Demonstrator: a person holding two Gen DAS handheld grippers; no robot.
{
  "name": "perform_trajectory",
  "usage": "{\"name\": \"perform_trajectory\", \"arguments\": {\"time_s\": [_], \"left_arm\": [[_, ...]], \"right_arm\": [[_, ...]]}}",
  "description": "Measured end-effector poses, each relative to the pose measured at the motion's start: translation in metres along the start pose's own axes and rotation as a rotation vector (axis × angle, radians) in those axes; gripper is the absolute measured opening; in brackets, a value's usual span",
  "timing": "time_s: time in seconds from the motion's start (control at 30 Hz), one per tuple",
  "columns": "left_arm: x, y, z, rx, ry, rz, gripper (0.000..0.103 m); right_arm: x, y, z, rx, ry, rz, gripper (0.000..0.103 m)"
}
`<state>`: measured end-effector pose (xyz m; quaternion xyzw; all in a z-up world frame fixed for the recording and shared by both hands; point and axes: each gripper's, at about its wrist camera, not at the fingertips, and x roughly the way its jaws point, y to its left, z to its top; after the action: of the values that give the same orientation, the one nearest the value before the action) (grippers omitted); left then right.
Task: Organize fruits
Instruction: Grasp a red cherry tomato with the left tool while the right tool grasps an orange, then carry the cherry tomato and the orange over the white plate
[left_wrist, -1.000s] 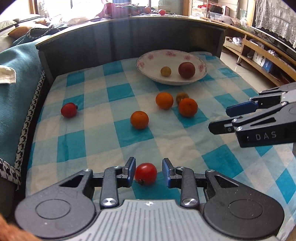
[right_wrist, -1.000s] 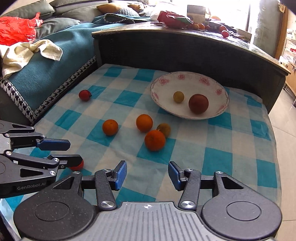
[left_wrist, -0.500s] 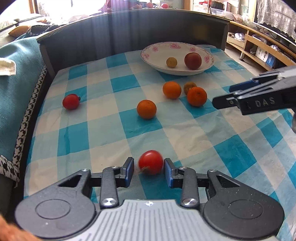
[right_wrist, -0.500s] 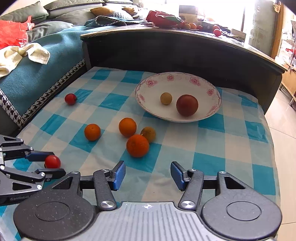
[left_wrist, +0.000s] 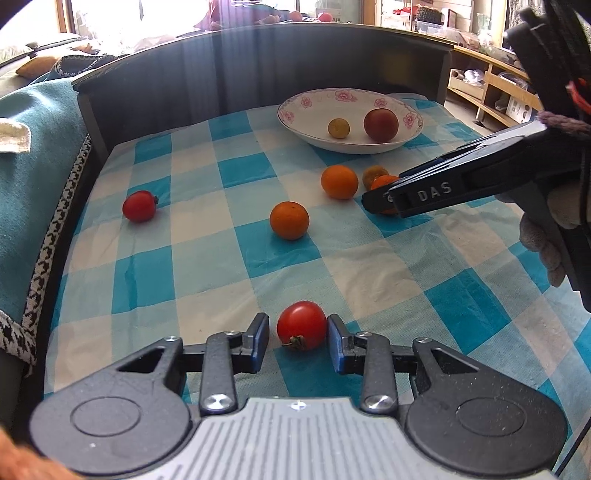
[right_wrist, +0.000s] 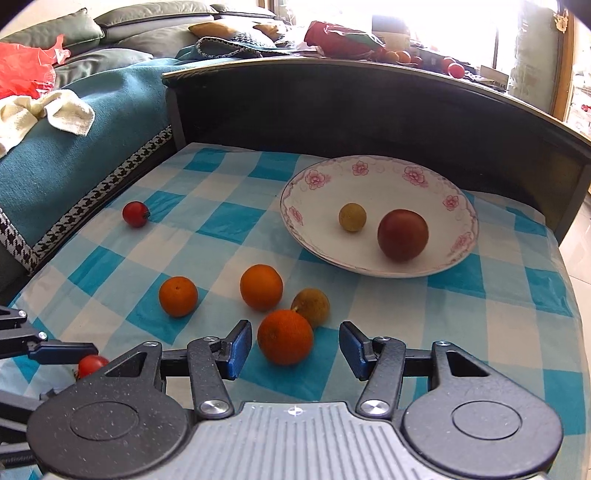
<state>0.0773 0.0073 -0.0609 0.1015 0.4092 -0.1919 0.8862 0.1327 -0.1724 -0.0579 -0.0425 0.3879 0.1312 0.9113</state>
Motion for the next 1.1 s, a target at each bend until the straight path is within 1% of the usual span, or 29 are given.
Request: {"name": "perform_trajectory", "arguments": {"time_s": [0.13,0.23,0.3,0.37,0.43,0.53,0.77,0.93,1.1], "left_arm": [[0.000,0.000,0.000,0.001,-0.001,0.000,0.042],[0.000,-0.001,0.001,0.000,0.002,-0.009,0.037],[0.000,-0.003,0.001,0.016,0.002,-0.002,0.037],[-0.001,-0.005,0.002,0.021,0.005,-0.005,0.036],[-0.002,-0.006,0.002,0.012,0.012,-0.027,0.036],[-0.006,-0.014,0.004,0.037,-0.005,-0.037,0.036],[-0.004,-0.031,0.010,0.061,-0.007,-0.081,0.036],[0.002,-0.043,0.010,0.092,-0.006,-0.081,0.036],[0.005,-0.046,0.008,0.113,-0.005,-0.076,0.037]], "right_arm": [[0.010,0.002,0.000,0.007,0.040,0.006,0.036],[0.009,0.005,-0.002,-0.021,0.044,-0.003,0.032],[0.008,0.003,-0.002,-0.011,0.047,0.003,0.028],[0.006,0.004,-0.002,-0.011,0.055,-0.001,0.028],[0.003,0.006,-0.002,-0.024,0.063,-0.008,0.027],[-0.008,0.005,-0.006,-0.021,0.073,-0.008,0.027],[-0.038,0.008,-0.026,-0.051,0.121,-0.052,0.027],[-0.054,0.010,-0.040,-0.053,0.151,-0.081,0.027],[-0.053,0.010,-0.049,-0.045,0.157,-0.079,0.028]]}}
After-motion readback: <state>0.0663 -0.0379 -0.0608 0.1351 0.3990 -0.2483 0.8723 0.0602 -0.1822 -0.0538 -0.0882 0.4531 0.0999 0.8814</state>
